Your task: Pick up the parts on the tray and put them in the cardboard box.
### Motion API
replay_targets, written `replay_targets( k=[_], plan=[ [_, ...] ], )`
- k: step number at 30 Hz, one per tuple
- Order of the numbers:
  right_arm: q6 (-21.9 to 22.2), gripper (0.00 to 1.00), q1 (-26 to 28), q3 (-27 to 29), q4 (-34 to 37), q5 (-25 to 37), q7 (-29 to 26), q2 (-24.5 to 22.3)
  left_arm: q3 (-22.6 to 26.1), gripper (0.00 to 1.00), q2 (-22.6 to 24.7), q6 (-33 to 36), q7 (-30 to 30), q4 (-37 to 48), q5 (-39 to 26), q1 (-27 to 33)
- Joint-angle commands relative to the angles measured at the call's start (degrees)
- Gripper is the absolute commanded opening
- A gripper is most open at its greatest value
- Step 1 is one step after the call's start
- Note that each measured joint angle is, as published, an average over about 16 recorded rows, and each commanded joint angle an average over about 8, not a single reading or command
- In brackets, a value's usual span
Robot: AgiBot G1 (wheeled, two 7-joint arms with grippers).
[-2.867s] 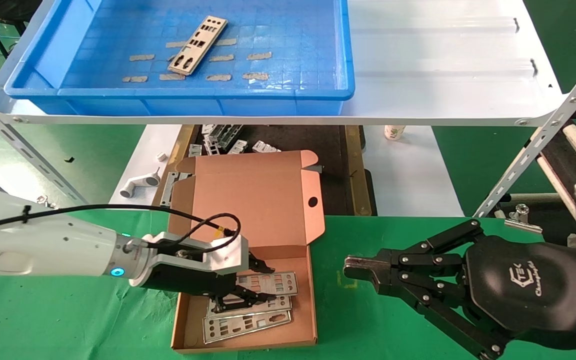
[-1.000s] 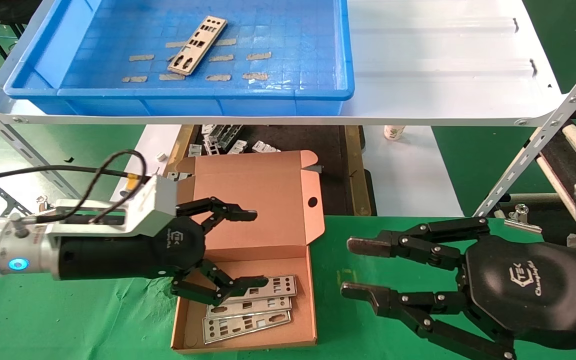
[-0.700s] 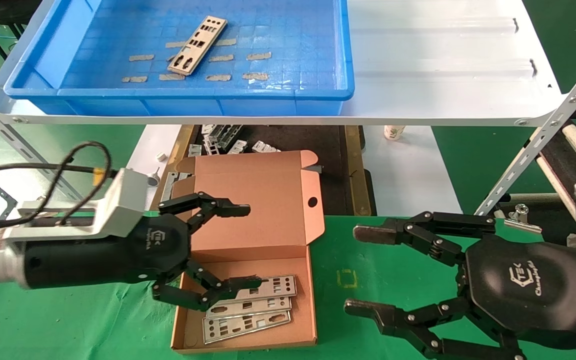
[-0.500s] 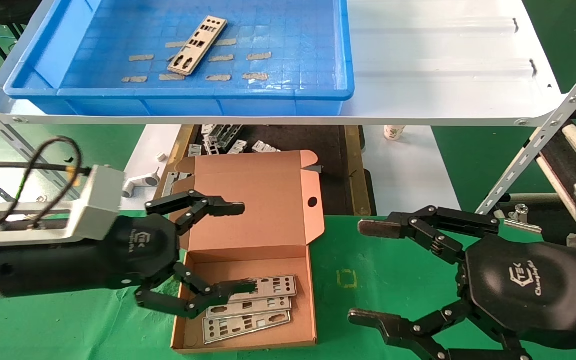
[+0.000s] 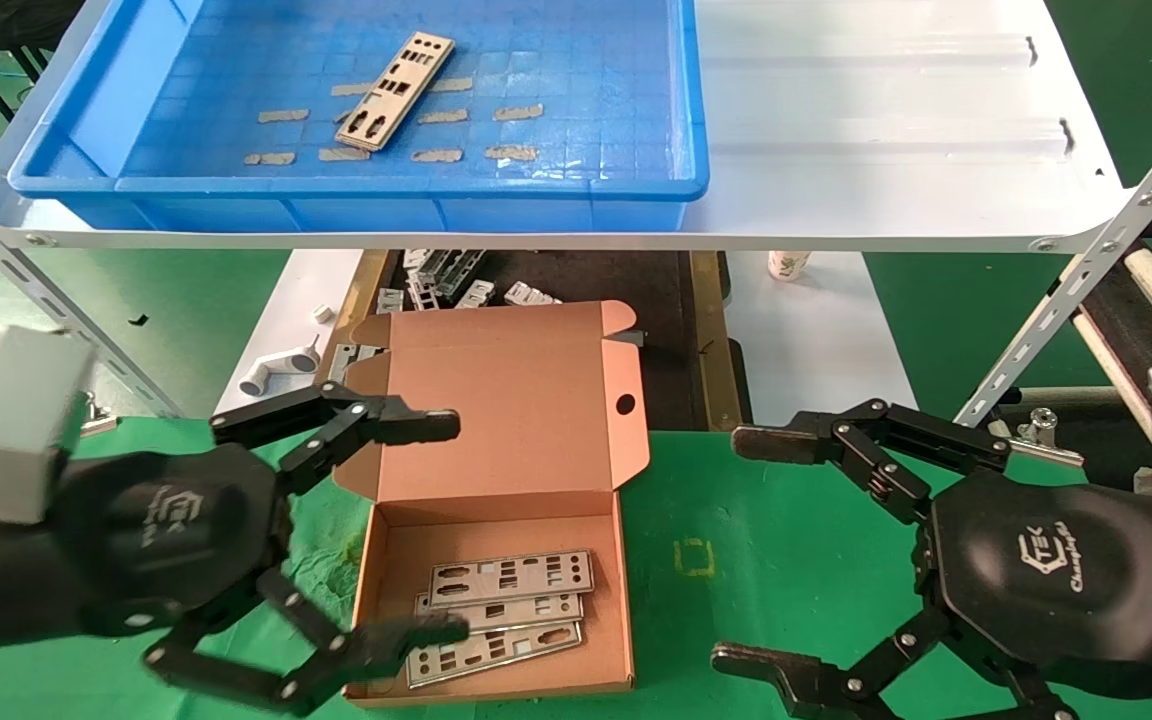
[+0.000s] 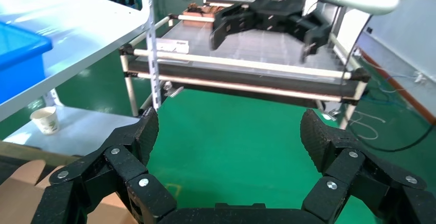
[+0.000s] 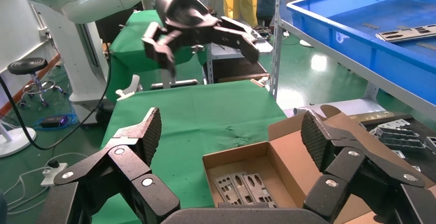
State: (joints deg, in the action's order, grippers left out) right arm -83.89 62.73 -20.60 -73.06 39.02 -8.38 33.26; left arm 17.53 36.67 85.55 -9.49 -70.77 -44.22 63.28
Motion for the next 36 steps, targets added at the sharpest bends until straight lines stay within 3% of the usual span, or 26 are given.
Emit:
replay_targets(
  k=[1, 9, 36],
  plan=[
    [0.0, 1.00, 0.0, 0.0, 0.0, 0.0, 0.0, 0.0, -0.8, 1.00, -0.8, 0.1, -0.6, -1.4, 1.2, -0.9],
    [0.0, 1.00, 0.0, 0.0, 0.0, 0.0, 0.0, 0.0, -2.2, 1.00, -2.4, 0.3, -1.7, -4.1, 3.6, -2.5],
    [0.0, 1.00, 0.0, 0.0, 0.0, 0.0, 0.0, 0.0, -1.6, 1.00, -1.7, 0.1, -1.3, -2.9, 2.5, -1.8]
  ],
)
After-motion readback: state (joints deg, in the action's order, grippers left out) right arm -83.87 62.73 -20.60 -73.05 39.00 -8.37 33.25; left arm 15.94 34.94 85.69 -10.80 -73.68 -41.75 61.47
